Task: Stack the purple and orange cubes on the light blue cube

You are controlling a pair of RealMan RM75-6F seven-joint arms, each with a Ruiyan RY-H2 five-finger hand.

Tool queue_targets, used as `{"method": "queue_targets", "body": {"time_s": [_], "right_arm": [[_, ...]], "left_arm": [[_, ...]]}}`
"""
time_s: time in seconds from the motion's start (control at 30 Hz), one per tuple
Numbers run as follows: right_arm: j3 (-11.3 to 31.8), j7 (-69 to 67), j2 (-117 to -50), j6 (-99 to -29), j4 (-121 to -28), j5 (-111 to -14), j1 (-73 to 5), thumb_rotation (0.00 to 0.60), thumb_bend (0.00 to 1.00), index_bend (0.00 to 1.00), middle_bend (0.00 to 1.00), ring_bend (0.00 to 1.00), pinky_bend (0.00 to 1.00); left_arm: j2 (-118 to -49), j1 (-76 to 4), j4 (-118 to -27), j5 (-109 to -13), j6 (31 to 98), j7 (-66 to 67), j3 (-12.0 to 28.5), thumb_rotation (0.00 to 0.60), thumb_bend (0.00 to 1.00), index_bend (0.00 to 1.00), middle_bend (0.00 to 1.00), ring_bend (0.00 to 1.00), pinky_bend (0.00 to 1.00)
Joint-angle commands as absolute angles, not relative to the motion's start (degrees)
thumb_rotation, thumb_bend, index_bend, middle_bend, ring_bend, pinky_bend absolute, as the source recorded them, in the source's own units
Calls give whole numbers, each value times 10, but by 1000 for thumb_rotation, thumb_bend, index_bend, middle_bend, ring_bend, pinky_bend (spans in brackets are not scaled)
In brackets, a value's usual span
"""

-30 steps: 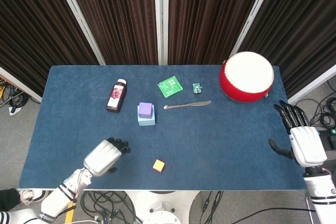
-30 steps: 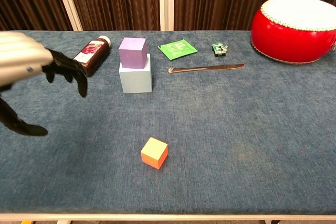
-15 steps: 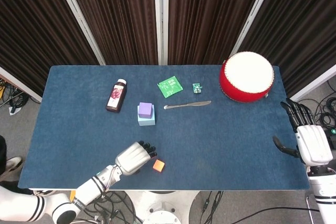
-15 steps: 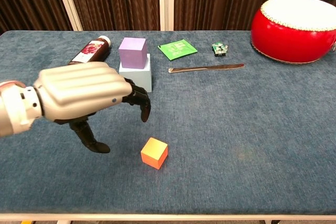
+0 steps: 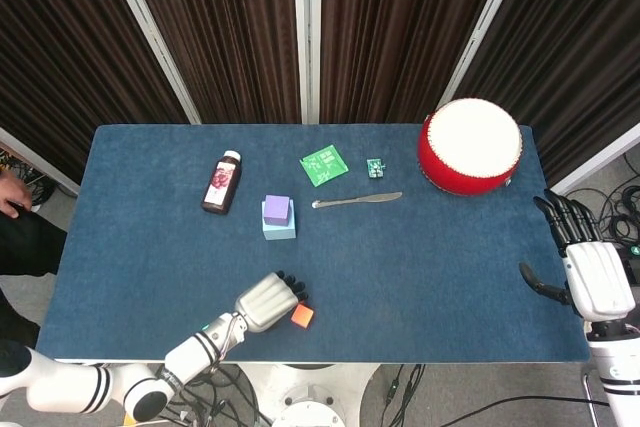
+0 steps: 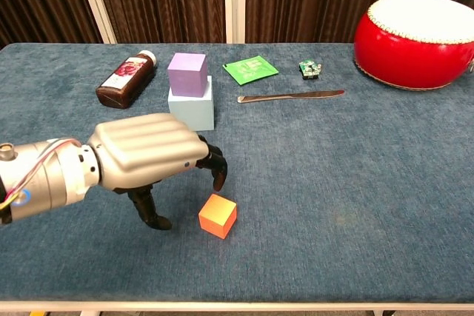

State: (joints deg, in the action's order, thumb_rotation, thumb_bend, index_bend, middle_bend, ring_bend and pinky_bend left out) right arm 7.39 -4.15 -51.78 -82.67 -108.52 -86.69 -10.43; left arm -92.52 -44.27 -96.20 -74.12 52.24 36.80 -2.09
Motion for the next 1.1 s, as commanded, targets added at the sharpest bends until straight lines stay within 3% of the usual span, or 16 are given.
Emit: {"method": "queue_targets", "body": {"time_s": [0.03, 0.73, 1.1], "right_arm": [[75, -42, -518, -827, -1086, -865, -104, 600, 215, 0, 2, 0, 0], [77, -64, -509, -839, -1083, -867, -97, 600, 215, 0, 2, 0, 0], [78, -64, -510, -834, -1083, -866, -99, 600, 215, 0, 2, 0, 0]], "left_arm": [[-924, -443, -969, -735, 518, 375, -23, 600, 167, 436, 415, 353, 427], [-958, -469, -957, -671, 502, 392, 7, 600, 183, 443, 416, 353, 426], [-937, -473, -967, -661, 516, 397, 12, 600, 182, 425, 416, 353, 424]]}}
